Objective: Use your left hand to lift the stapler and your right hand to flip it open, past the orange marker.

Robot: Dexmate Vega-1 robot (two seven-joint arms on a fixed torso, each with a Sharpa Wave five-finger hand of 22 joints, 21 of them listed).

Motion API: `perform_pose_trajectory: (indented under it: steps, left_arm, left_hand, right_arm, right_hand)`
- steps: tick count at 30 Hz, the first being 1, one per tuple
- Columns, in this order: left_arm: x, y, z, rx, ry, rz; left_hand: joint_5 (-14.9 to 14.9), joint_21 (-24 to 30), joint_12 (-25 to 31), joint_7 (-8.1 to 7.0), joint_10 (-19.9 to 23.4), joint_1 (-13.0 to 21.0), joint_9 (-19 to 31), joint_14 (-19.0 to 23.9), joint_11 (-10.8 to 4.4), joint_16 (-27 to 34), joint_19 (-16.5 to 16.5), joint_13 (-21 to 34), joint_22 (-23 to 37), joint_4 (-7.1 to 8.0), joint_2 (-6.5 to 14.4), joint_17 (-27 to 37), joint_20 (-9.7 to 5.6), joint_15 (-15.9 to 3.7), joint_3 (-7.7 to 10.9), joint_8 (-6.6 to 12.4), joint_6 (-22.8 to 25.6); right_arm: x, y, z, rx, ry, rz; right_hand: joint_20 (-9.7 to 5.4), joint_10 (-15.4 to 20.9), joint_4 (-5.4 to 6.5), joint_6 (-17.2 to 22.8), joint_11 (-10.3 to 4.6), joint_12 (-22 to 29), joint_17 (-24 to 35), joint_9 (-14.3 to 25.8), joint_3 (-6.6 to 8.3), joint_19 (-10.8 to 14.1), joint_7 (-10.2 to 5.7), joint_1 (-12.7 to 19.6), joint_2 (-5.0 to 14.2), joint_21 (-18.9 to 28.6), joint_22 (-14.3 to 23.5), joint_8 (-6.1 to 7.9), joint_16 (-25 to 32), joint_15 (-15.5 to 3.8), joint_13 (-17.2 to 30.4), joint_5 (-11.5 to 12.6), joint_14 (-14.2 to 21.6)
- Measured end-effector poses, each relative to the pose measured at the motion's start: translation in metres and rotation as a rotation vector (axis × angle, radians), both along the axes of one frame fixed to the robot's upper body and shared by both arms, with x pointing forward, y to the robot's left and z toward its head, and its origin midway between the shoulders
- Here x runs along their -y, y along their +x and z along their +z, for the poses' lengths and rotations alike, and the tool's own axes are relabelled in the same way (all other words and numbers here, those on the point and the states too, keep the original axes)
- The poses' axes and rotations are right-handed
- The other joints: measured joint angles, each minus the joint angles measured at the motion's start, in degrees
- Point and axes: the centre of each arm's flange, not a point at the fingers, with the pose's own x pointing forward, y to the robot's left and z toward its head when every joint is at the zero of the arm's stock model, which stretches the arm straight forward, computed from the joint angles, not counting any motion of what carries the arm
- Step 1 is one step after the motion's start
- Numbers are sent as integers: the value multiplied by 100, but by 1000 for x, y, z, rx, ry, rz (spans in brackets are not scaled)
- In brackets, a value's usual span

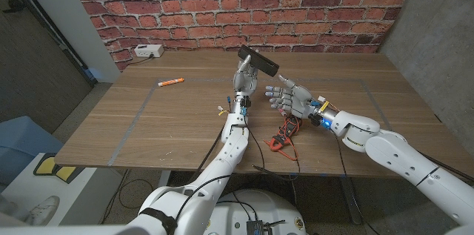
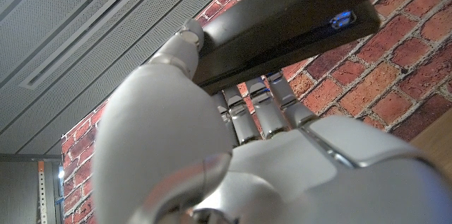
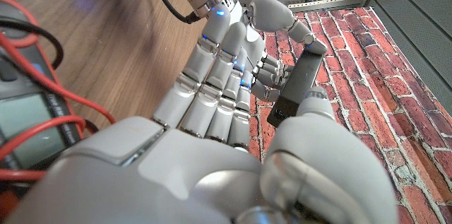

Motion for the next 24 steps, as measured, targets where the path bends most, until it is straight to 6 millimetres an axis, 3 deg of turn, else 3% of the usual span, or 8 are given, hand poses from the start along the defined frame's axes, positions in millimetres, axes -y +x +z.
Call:
perform_pose_trajectory:
  steps: [24]
  left_arm:
    - [6,5,-7,0,5,-32]
  left_hand:
    - [-10,15,-13,0,31,0,0,-2,31,20,-28,0,3,6,0,-26,10,2,-6,0,0]
  right_arm:
    - [-12,6,3,-58,92,68]
  right_hand:
    - [9,-195,-75,50,40,-116,1,43,75,-35,-50,136,74,-24,-26,0,-139,11,42,-34,-58]
